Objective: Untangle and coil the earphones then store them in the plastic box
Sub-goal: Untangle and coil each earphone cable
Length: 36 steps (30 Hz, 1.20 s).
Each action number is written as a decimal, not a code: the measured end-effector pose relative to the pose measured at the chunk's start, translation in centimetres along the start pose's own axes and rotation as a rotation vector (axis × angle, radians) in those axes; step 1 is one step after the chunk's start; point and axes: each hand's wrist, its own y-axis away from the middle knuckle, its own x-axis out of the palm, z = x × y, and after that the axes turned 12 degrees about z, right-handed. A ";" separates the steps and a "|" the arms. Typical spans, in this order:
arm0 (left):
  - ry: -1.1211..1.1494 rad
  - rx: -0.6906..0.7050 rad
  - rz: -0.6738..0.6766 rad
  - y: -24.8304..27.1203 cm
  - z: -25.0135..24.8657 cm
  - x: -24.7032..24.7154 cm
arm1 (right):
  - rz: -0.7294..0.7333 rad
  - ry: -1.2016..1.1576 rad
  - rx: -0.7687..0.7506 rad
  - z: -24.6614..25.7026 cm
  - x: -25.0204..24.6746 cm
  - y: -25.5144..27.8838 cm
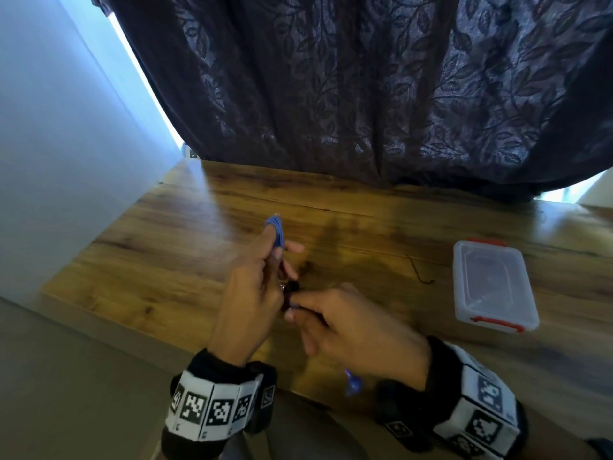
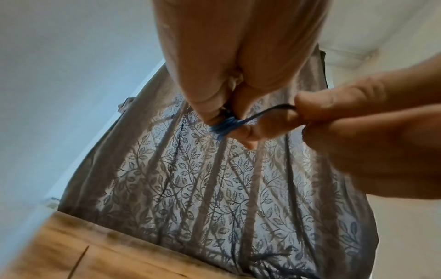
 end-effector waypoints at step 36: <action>0.871 -0.114 -0.202 -0.4 -2.7 0.7 | -0.476 -0.409 -0.007 0.4 0.2 -2.1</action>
